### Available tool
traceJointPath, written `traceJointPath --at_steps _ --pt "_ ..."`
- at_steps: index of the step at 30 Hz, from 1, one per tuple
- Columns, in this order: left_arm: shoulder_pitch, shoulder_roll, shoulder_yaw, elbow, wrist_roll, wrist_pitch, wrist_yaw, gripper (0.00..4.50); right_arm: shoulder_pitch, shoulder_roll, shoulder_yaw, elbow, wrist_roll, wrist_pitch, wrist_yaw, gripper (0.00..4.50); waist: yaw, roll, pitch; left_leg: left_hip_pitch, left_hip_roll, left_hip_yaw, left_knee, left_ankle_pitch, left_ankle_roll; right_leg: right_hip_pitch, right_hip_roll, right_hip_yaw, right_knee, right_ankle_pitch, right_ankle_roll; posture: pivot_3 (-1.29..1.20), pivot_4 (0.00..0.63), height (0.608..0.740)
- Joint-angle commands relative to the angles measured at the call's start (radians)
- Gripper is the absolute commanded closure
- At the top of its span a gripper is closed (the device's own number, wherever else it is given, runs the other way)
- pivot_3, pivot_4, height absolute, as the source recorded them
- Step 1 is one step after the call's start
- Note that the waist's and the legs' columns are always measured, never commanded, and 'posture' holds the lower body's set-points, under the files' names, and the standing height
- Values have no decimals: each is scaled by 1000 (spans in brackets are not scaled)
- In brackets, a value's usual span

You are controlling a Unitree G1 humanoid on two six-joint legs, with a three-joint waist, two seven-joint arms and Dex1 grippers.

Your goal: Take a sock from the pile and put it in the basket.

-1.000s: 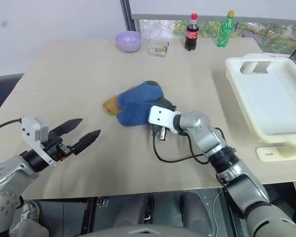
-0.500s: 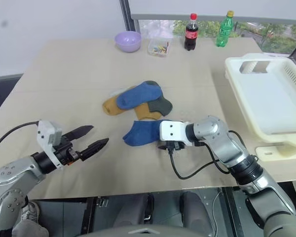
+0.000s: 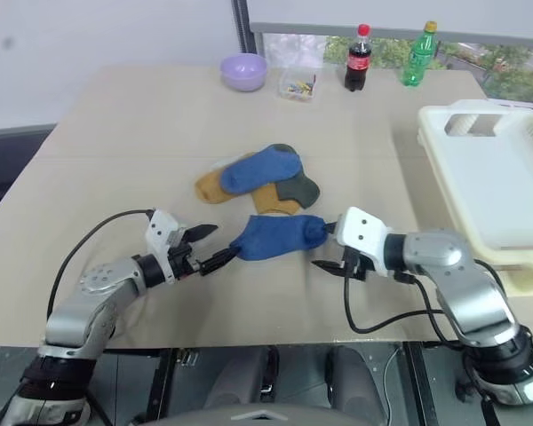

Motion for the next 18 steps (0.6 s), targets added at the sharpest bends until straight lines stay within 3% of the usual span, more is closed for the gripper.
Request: traceJointPath --at_steps 1,4,6,9,12,15,18 --pt "-28 -26 -47 74 21 -19 -44 800 49 3 -77 -81 37 4 -67 1235 0 0 0 1 0 0 0 0 0 0 0 0 0 0 0 0 150 740" --pt "-37 -33 -55 94 27 -32 -70 2129 76 15 -99 -93 60 1 -102 1235 0 0 0 2 0 0 0 0 0 1 2 0 0 0 0 0 150 740" --pt "-34 -30 -46 95 17 -36 -87 3268 83 26 -102 -87 70 -12 -127 1235 0 0 0 2 0 1 0 0 0 1 3 0 0 0 1 0 150 740" --pt "-22 -19 2 70 -25 -27 -111 4468 84 33 -88 -72 70 -35 -147 1235 0 0 0 1 0 1 0 0 0 1 3 1 0 0 1 0 150 740" --pt "18 38 100 14 -108 -18 -180 4490 75 47 -72 -49 87 -55 -153 1235 -5 0 0 1 1 1 0 0 0 1 2 1 0 0 1 0 150 740" --pt "78 154 251 -27 -201 -1 -284 4490 54 53 -56 -12 108 -64 -140 1235 -18 -4 3 0 4 0 0 0 0 0 3 0 0 0 0 0 150 740" --pt "121 336 431 -33 -289 90 -403 4490 29 62 -33 40 101 -101 -142 1235 -23 -4 3 0 4 0 0 0 0 -1 2 -1 0 -1 -1 0 150 740"
